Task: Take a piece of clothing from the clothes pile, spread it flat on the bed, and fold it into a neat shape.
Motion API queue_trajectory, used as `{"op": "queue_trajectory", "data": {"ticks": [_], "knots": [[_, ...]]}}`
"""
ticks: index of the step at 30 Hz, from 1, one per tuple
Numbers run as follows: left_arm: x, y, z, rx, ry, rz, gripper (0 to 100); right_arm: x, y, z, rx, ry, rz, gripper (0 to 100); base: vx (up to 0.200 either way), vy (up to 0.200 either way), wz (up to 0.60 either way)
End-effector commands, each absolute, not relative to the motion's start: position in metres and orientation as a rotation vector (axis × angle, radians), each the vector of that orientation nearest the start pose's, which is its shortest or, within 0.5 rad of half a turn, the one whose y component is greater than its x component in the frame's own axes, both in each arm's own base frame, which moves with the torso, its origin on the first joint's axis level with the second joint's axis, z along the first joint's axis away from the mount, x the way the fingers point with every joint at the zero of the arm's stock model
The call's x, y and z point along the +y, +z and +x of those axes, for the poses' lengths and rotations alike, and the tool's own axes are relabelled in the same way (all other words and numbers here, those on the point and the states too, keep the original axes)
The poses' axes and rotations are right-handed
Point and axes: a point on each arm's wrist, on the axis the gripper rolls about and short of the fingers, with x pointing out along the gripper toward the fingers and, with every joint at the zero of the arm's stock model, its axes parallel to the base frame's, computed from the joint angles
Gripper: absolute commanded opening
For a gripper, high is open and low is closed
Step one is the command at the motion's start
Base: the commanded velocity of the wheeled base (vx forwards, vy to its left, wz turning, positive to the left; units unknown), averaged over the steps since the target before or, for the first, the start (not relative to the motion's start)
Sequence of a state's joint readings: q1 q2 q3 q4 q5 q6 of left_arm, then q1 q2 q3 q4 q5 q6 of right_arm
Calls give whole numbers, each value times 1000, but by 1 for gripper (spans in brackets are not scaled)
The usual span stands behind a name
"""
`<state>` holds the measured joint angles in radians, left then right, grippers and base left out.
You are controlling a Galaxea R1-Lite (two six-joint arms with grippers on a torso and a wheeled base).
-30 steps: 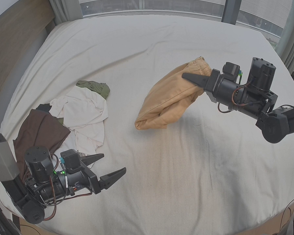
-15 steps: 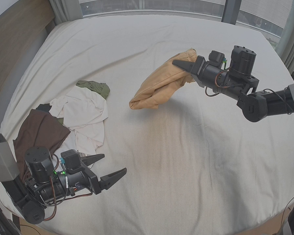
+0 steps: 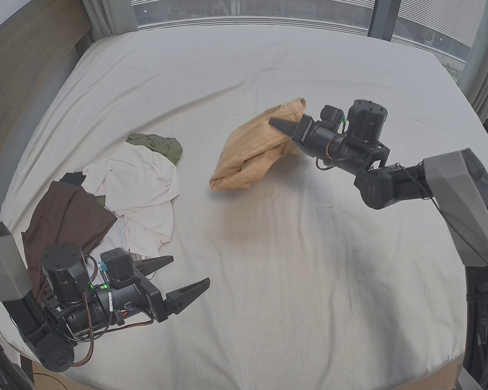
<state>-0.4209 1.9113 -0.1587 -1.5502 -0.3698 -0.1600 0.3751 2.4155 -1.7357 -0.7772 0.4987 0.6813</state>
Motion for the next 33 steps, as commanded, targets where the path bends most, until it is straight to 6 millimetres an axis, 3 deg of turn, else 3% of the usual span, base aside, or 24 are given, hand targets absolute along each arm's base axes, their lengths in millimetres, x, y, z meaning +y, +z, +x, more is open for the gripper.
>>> {"op": "queue_trajectory", "data": {"ticks": [1,10,21,22,27,29,33], "knots": [[-106,77,217,272,-770,-147,100,177,98,479,321,789,635,0,0,0,0],[-107,75,218,280,-769,-146,100,141,87,462,363,741,595,0,0,0,0],[-109,70,221,297,-769,-144,100,141,70,452,356,746,593,0,0,0,0],[-109,70,222,294,-769,-144,100,143,70,451,345,753,591,100,0,0,0],[-108,73,221,282,-769,-146,100,144,69,436,366,752,572,100,0,0,0],[-108,74,221,279,-769,-146,100,138,76,426,367,745,556,100,0,0,0],[-109,73,220,281,-776,-139,100,126,73,399,394,727,497,100,0,0,0]]}}
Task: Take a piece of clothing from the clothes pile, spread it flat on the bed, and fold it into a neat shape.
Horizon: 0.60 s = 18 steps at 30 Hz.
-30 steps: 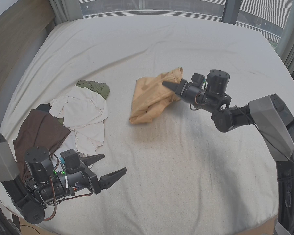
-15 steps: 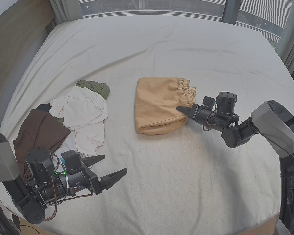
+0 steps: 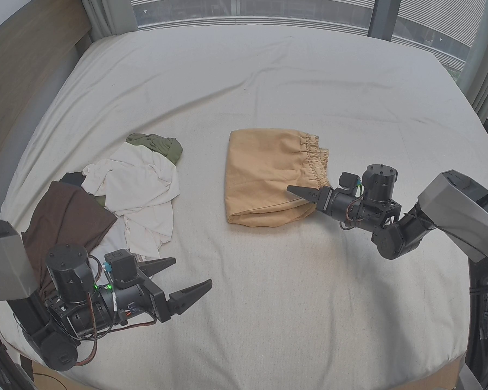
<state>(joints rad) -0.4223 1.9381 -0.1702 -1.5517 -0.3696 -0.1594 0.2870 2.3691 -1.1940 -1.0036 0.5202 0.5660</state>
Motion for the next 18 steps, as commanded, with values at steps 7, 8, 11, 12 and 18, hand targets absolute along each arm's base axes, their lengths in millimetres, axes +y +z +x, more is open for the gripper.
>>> {"op": "queue_trajectory", "data": {"ticks": [7,8,11,12,18], "knots": [[-116,73,214,287,-812,-137,100,111,88,350,375,725,466,100,0,0,0],[-116,72,213,294,-816,-137,100,110,91,344,377,726,465,100,0,0,0],[-123,72,209,306,-843,-148,100,105,106,322,358,735,445,100,0,0,0],[-125,73,207,302,-853,-151,100,103,112,315,349,737,443,100,0,0,0],[-129,85,194,264,-890,-149,100,90,142,269,287,745,421,100,0,0,0]]}}
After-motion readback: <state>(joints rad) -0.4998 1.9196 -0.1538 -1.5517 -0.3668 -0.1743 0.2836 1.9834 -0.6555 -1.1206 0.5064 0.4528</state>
